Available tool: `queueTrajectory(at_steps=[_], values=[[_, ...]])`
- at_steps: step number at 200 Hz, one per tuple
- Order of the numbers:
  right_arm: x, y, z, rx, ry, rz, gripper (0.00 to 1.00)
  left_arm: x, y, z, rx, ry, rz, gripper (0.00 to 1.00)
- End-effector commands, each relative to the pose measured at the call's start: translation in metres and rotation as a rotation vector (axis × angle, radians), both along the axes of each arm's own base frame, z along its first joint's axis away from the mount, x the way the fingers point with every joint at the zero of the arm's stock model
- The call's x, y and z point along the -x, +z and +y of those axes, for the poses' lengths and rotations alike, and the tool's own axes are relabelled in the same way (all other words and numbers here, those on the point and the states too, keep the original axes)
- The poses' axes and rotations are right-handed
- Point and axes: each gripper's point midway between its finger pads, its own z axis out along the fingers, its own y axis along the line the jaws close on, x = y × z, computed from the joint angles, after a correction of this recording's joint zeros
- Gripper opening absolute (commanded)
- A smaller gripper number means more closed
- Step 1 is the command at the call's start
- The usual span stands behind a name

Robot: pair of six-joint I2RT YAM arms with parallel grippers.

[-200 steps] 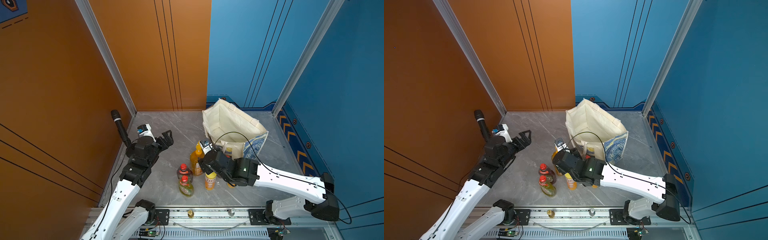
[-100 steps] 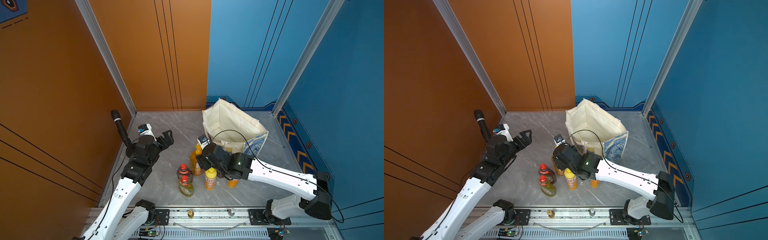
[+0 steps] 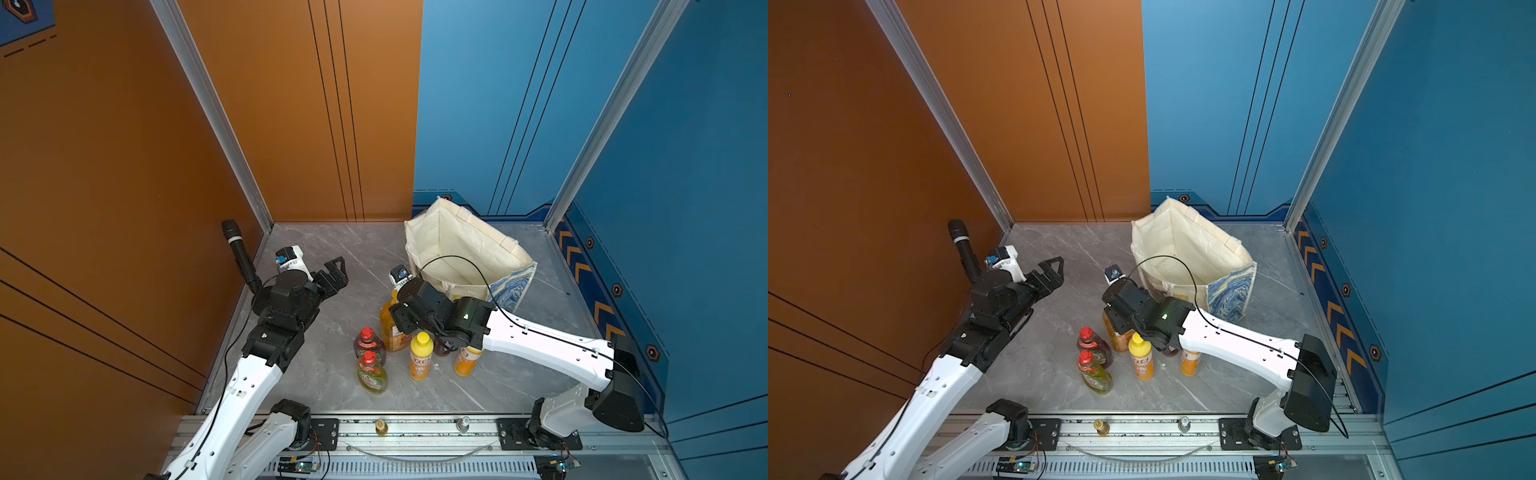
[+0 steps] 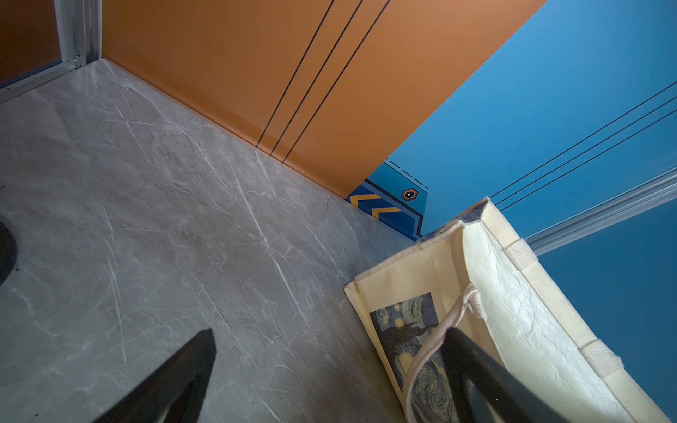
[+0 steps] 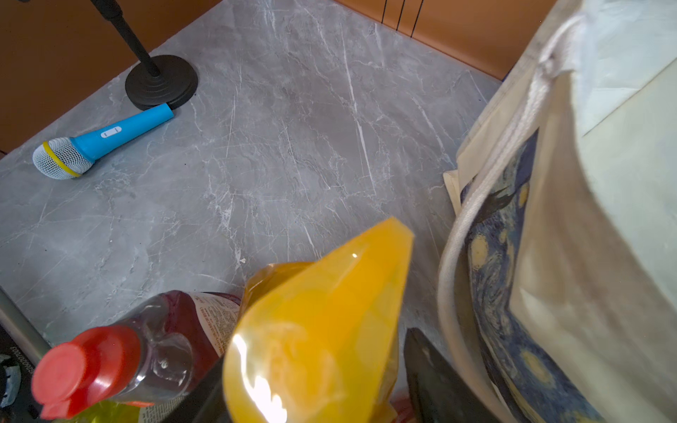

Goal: Pack dish soap into the shopping bag
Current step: Pick up the bottle of dish soap at the center of the board.

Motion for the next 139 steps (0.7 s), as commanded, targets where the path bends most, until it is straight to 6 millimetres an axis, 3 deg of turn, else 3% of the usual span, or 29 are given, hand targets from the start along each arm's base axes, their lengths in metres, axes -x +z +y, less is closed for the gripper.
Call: queueTrajectory(at_steps=[1,76,109,139], values=[[-0.006,0.009,0.007,-0.021,0.011,-0.012,0.64,-0.002,-0.001,-0.002,0.019,-0.014,-0.006,0.98],[-0.015,-0.005,0.017,-0.017,0.017,0.005,0.58,-0.003,-0.005,-0.002,0.018,-0.012,0.003,0.98],[-0.015,-0.007,0.024,-0.023,0.036,0.013,0.5,-0.003,-0.007,-0.002,0.018,-0.008,0.012,0.98],[-0.015,-0.007,0.025,-0.015,0.044,0.014,0.35,-0.003,-0.007,-0.002,0.018,-0.011,0.015,0.98]])
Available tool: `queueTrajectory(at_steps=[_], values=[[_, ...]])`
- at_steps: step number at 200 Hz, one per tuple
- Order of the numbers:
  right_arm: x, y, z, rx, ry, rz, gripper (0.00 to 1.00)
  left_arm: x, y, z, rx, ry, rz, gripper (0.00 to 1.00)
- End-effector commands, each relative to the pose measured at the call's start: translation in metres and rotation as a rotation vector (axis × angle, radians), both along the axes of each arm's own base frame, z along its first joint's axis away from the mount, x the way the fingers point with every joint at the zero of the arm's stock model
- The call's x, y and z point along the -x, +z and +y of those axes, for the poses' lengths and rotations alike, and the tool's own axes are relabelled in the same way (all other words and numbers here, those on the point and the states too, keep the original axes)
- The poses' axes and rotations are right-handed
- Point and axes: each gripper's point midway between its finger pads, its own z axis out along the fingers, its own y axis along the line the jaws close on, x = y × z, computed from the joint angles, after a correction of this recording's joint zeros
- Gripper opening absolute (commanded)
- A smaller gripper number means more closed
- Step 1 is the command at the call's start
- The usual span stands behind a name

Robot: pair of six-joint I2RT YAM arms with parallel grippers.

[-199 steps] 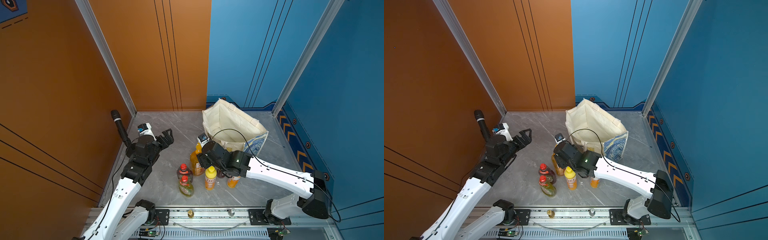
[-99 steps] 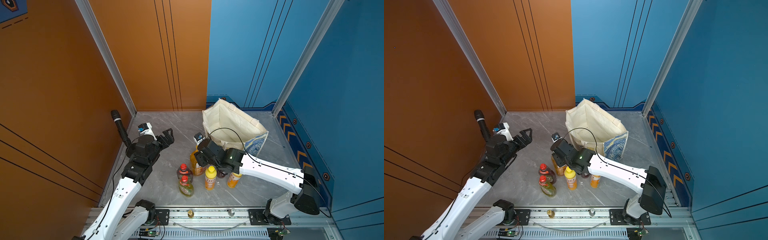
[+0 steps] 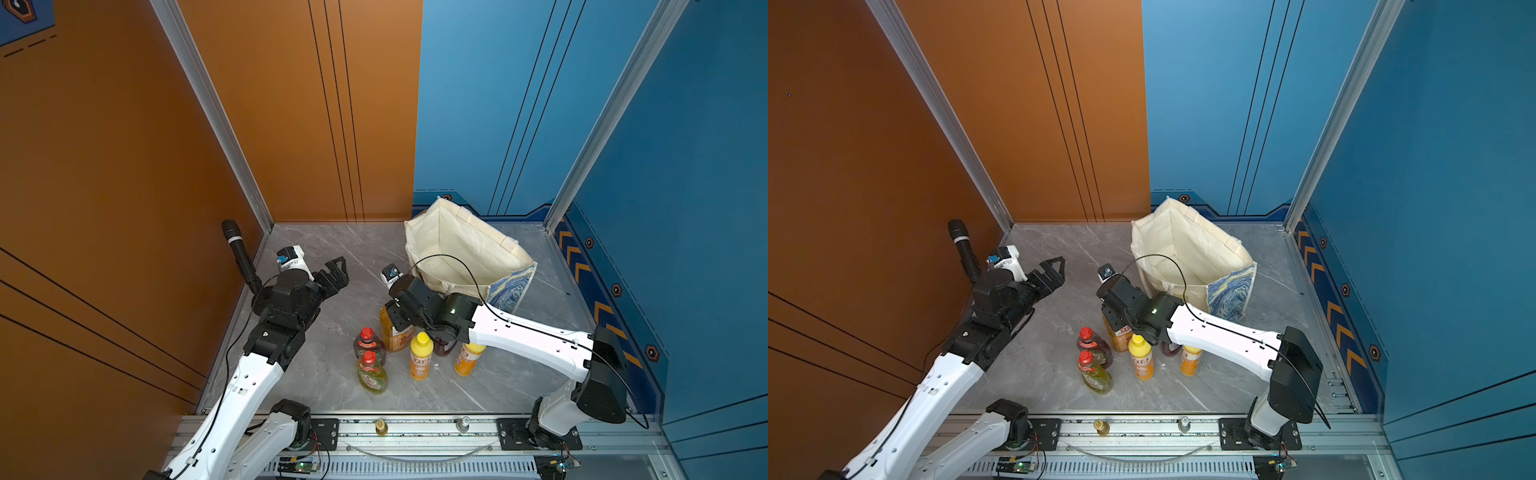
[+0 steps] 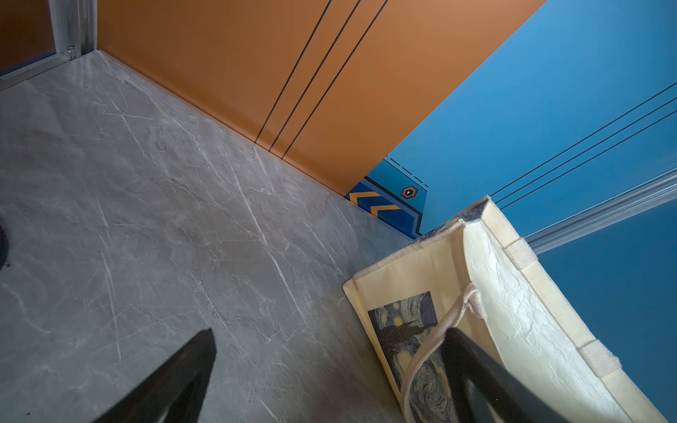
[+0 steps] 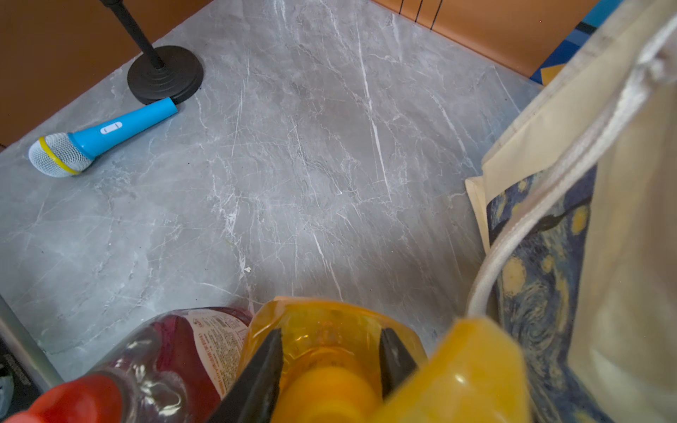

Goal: Pack dish soap into the shopping bag
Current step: Pick up the bottle of dish soap at the center of the board.

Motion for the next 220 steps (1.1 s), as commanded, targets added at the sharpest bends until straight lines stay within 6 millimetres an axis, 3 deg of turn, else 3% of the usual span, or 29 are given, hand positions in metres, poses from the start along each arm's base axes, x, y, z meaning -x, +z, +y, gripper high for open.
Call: queueTrajectory(at_steps=[1,44,71,105,143,157,163,220], values=[[-0.004,0.004,0.007,-0.01,0.015,-0.007,0.35,-0.001,-0.004,0.0,0.004,-0.008,0.004,0.98],[-0.004,0.013,0.011,0.028,0.054,-0.037,0.13,0.001,0.006,-0.001,-0.001,-0.018,-0.016,0.98],[-0.012,0.026,0.012,0.073,0.054,-0.08,0.06,0.005,0.009,0.001,-0.019,-0.017,-0.029,0.98],[-0.022,0.061,0.015,0.08,0.057,-0.151,0.0,0.008,0.012,-0.004,-0.018,-0.054,-0.055,0.98],[-0.028,0.106,0.019,0.026,0.066,-0.228,0.0,0.008,0.01,-0.01,-0.023,-0.084,-0.032,0.98],[-0.028,0.113,0.021,0.009,0.08,-0.232,0.0,0.007,0.01,-0.013,-0.02,-0.099,-0.027,0.98],[-0.029,0.13,0.022,-0.027,0.08,-0.25,0.0,0.007,0.011,-0.015,-0.02,-0.108,-0.026,0.98],[-0.029,0.194,0.025,-0.148,0.113,-0.315,0.0,0.008,0.005,-0.017,-0.035,-0.119,0.023,0.98]])
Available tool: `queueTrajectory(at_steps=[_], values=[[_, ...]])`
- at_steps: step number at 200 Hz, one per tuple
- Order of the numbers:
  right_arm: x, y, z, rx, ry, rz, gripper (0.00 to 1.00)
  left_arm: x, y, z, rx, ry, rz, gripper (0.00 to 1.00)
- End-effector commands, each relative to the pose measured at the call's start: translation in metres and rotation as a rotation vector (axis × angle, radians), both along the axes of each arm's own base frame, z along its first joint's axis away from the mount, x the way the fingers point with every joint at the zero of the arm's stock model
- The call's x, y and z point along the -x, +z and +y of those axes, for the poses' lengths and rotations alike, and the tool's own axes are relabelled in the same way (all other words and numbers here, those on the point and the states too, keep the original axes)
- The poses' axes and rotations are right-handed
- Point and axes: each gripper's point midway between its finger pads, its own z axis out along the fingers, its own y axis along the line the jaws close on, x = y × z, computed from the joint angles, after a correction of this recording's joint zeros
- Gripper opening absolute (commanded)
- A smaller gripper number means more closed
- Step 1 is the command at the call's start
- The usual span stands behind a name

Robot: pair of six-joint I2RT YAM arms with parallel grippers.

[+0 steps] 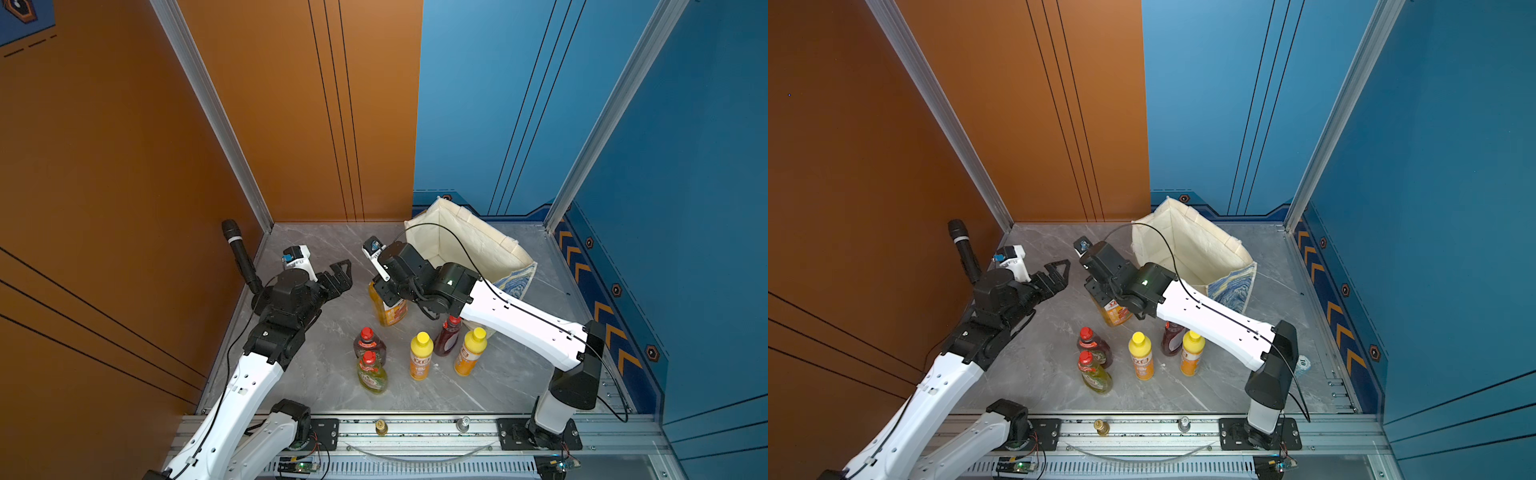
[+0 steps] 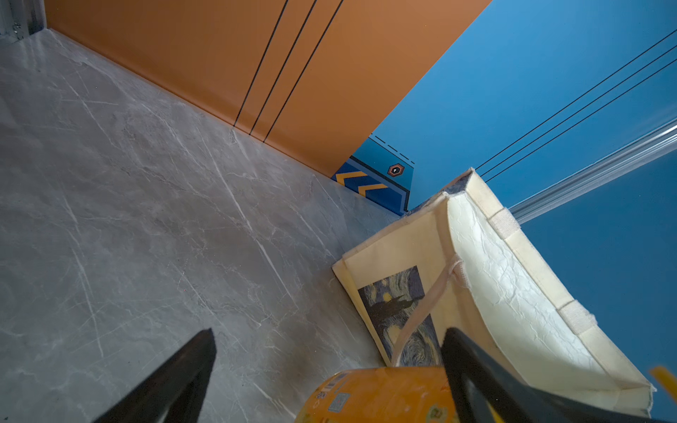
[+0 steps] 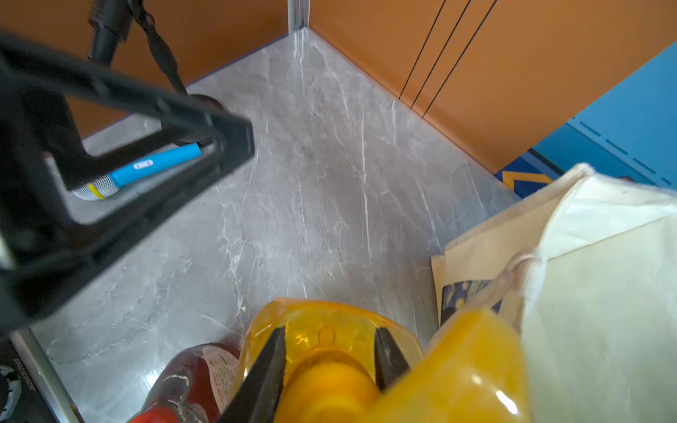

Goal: Pack dish soap into the shopping bag
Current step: Pick up the bottle of dish soap at the center of the board, then place the bottle of dish soap in the shopping bag.

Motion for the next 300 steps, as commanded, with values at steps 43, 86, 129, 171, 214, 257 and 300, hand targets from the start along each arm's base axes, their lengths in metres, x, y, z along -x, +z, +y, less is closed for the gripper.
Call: queueTrajectory(at_steps=[43,86,129,171,214,257,300], values=[[-0.004,0.147,-0.01,-0.272,0.042,-0.212,0.0,0.008,0.013,-0.001,-0.029,-0.026,-0.006,0.98],[-0.01,0.194,-0.027,-0.33,0.032,-0.295,0.0,0.011,0.019,-0.005,-0.02,-0.047,-0.02,0.98],[-0.023,0.243,-0.065,-0.472,0.003,-0.33,0.0,0.01,0.019,-0.012,-0.015,-0.07,-0.013,0.98],[-0.04,0.269,-0.106,-0.536,-0.065,-0.372,0.0,0.007,0.018,-0.018,-0.021,-0.092,-0.005,0.98],[-0.075,0.276,-0.164,-0.58,-0.199,-0.374,0.0,0.004,0.012,-0.033,-0.034,-0.142,0.021,0.98],[-0.101,0.261,-0.19,-0.563,-0.266,-0.343,0.0,-0.004,0.009,-0.062,-0.051,-0.211,0.05,0.92],[-0.127,0.234,-0.193,-0.516,-0.292,-0.312,0.0,-0.022,0.022,-0.117,-0.052,-0.294,0.042,0.92]])
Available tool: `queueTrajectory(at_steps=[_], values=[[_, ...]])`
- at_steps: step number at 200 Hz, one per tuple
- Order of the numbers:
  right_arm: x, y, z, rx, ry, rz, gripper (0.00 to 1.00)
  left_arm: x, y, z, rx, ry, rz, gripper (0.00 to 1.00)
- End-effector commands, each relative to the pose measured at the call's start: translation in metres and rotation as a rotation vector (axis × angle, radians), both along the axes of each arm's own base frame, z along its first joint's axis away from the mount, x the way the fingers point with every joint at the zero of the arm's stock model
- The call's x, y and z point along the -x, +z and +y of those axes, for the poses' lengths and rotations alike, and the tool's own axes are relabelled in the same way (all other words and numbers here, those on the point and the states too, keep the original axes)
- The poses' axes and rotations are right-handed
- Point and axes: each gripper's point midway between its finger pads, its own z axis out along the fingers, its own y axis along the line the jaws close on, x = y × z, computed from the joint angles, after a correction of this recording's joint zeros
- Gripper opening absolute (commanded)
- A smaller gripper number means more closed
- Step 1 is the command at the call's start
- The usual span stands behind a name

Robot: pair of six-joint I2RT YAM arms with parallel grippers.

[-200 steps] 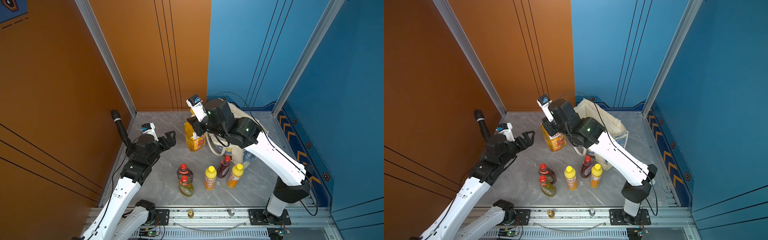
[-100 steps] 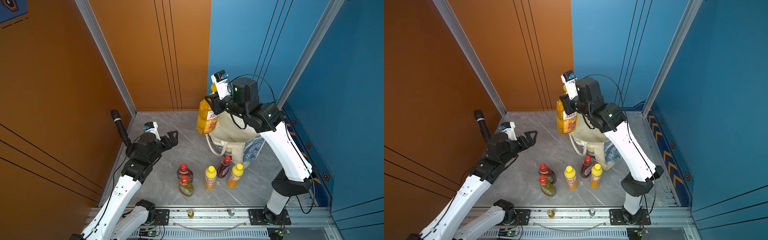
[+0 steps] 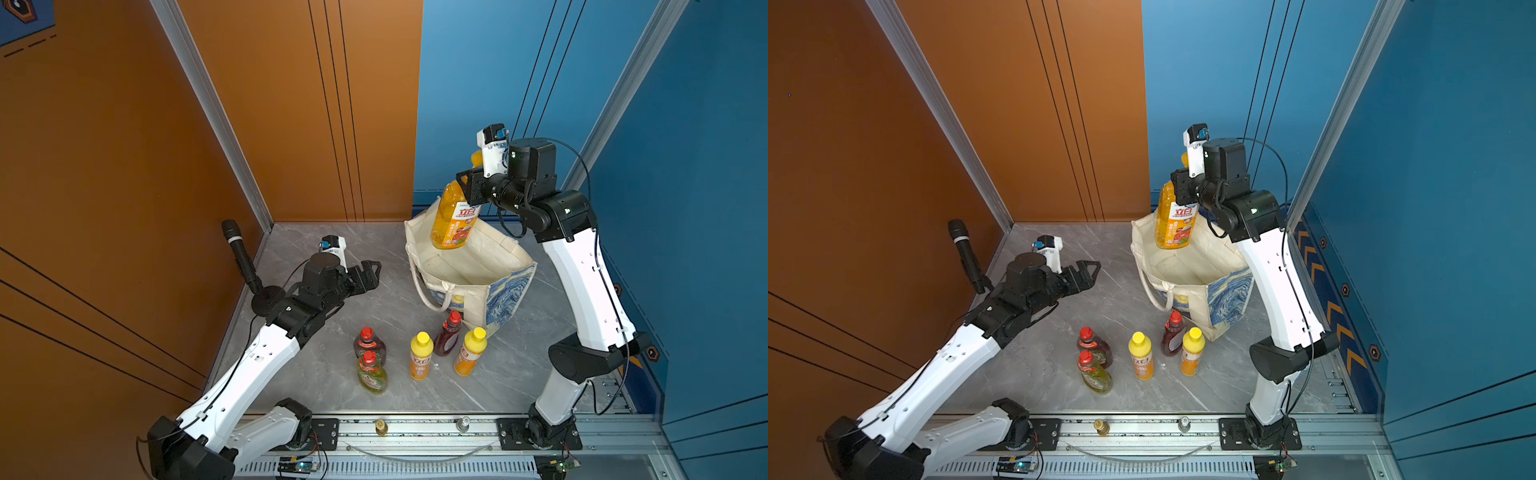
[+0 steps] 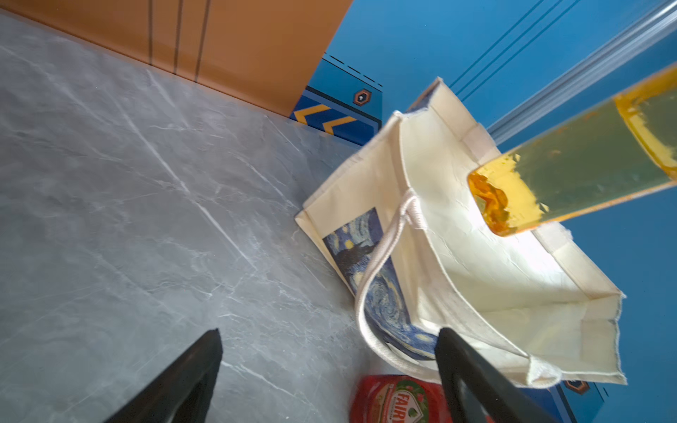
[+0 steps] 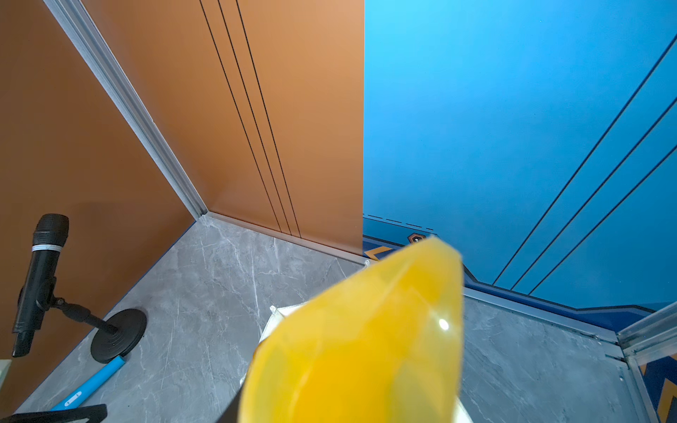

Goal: Pack dish soap into the shopping bag
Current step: Place the bottle of dish soap in the shopping bag.

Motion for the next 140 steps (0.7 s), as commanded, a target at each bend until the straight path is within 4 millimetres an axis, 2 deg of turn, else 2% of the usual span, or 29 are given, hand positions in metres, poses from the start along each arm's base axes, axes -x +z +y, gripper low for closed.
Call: queueTrajectory(at_steps=[1,25,48,85,88,109,125,140], values=[[0.004,0.058,0.004,-0.123,0.041,-0.182,0.0,-0.012,0.024,-0.025,0.016,-0.031,-0.051,0.92],[-0.008,0.04,0.012,-0.104,0.053,-0.166,0.0,-0.026,0.021,-0.053,0.022,-0.04,-0.022,0.91],[-0.018,0.026,0.017,-0.089,0.058,-0.159,0.0,-0.036,0.01,-0.073,0.002,-0.055,0.014,0.91],[-0.033,0.005,0.026,-0.065,0.079,-0.189,0.0,-0.05,-0.014,-0.084,-0.019,-0.035,0.065,0.87],[-0.033,0.004,0.027,-0.062,0.079,-0.192,0.0,-0.051,-0.016,-0.085,-0.02,-0.035,0.07,0.83],[-0.041,-0.009,0.029,-0.05,0.086,-0.201,0.0,-0.054,-0.026,-0.095,-0.002,-0.061,0.097,0.74],[-0.045,-0.016,0.03,-0.046,0.094,-0.212,0.0,-0.054,-0.027,-0.104,0.012,-0.089,0.107,0.68],[-0.048,-0.022,0.031,-0.046,0.107,-0.224,0.0,-0.054,-0.028,-0.111,0.014,-0.111,0.113,0.58]])
